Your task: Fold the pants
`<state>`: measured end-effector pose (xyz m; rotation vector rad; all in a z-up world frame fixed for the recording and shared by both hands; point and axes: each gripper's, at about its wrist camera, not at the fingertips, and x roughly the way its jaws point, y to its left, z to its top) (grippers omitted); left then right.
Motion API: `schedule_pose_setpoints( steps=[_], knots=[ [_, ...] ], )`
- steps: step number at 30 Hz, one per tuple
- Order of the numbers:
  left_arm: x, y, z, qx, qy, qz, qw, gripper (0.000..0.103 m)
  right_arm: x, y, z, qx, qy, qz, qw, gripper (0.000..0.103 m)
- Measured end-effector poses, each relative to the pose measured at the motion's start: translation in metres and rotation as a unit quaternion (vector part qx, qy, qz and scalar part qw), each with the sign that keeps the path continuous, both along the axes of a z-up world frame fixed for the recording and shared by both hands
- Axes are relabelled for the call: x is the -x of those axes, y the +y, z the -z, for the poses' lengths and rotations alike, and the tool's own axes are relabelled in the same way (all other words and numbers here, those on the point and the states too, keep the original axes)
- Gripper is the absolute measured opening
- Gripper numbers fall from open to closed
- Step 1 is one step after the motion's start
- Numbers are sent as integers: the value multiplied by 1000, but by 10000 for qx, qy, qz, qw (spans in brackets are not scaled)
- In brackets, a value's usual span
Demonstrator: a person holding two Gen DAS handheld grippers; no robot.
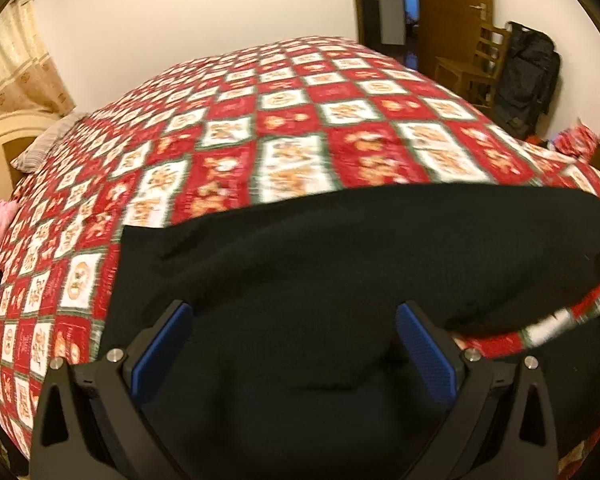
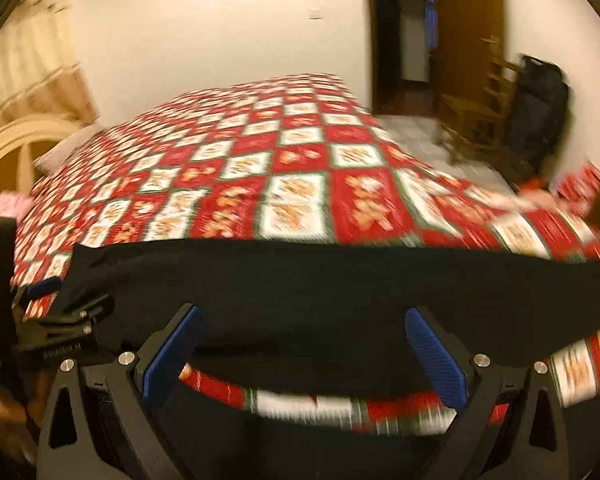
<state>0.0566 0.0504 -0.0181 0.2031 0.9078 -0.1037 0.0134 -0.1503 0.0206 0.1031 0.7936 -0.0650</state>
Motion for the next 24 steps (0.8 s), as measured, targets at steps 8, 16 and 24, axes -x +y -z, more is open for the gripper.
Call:
schedule_pose_setpoints(
  steps=[8,16,24],
  knots=[
    [-51,42,17,194,460,-790,9956,103,-101,3,40,-230,709,-1017,9920,72],
    [-73,53,46,261,838,-1070,9904,103,-133,12,66,458,953,-1590,9816,72],
    [-81,55,53,425,897,-1104,9889,103,-144,11,80,476,1231,-2194,9667,45]
  ],
)
